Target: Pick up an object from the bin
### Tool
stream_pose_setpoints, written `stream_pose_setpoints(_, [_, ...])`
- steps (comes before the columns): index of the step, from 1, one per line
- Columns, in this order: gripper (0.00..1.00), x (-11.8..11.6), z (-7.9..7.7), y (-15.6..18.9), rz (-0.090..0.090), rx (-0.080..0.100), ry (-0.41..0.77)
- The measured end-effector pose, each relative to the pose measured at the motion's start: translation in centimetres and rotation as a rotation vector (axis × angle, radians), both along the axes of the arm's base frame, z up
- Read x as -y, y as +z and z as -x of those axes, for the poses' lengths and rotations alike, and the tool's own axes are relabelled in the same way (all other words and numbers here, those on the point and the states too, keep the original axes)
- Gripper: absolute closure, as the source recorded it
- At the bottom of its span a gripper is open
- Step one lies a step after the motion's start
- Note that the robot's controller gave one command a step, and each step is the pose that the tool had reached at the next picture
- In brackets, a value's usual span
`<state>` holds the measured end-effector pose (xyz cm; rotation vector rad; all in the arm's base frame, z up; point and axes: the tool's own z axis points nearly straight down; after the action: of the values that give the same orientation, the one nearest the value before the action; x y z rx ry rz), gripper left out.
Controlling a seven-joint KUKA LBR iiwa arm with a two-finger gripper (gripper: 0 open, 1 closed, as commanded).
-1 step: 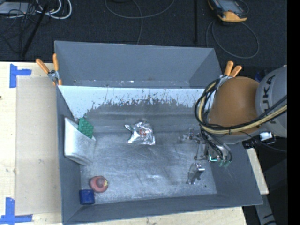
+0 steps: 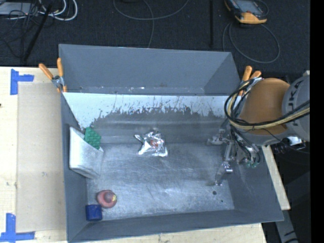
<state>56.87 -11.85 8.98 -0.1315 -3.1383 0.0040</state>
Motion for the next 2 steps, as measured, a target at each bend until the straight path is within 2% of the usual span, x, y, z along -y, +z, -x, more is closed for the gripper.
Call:
stream_pose_setpoints(1, [0.0,-2.1,0.4,-1.3,-0.004,-0.001,0.124])
stream_pose_setpoints(2, [0.0,-4.2,-4.6,7.2,-0.002,0.013,0.107])
